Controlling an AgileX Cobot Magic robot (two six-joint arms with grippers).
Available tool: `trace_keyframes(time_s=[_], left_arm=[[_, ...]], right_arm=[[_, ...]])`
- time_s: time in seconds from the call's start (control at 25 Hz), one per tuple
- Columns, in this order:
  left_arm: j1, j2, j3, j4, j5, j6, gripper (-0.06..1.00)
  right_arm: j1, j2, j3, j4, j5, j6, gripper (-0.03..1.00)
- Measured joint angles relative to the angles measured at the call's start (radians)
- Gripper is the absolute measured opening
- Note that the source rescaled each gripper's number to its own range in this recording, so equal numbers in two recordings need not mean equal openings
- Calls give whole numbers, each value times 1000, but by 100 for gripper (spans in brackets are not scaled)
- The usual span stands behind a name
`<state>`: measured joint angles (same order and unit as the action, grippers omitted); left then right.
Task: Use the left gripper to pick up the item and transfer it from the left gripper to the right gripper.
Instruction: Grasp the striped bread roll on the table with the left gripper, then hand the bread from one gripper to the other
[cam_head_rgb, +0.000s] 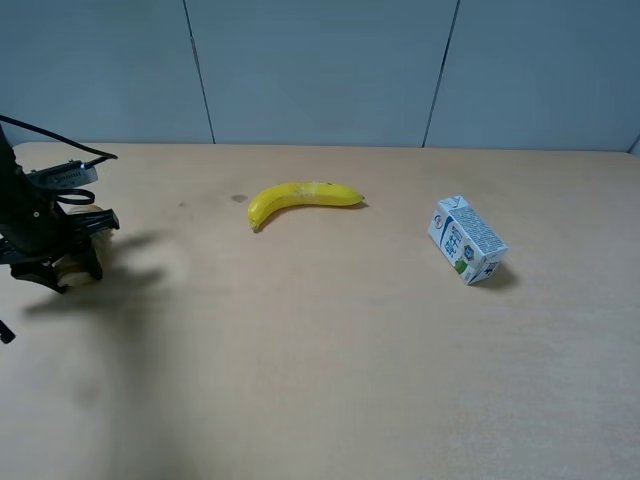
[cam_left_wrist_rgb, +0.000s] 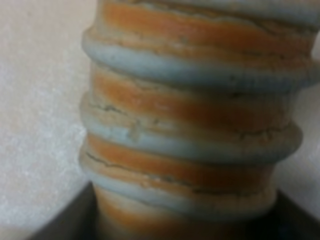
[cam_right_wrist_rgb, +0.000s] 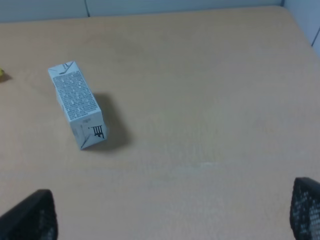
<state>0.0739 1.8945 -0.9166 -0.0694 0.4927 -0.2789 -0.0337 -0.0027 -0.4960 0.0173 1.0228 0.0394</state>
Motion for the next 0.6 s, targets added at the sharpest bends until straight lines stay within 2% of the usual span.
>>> trace_keyframes(time_s=[0.12, 0.32, 0.6], left_arm=[[0, 0, 0, -1, 0, 0, 19], [0, 0, -16, 0, 26, 8, 12], [0, -55, -158, -1, 212, 65, 8]], right_arm=[[0, 0, 0, 0, 0, 0, 100], [0, 0, 0, 0, 0, 0, 100], [0, 0, 0, 0, 0, 0, 100]])
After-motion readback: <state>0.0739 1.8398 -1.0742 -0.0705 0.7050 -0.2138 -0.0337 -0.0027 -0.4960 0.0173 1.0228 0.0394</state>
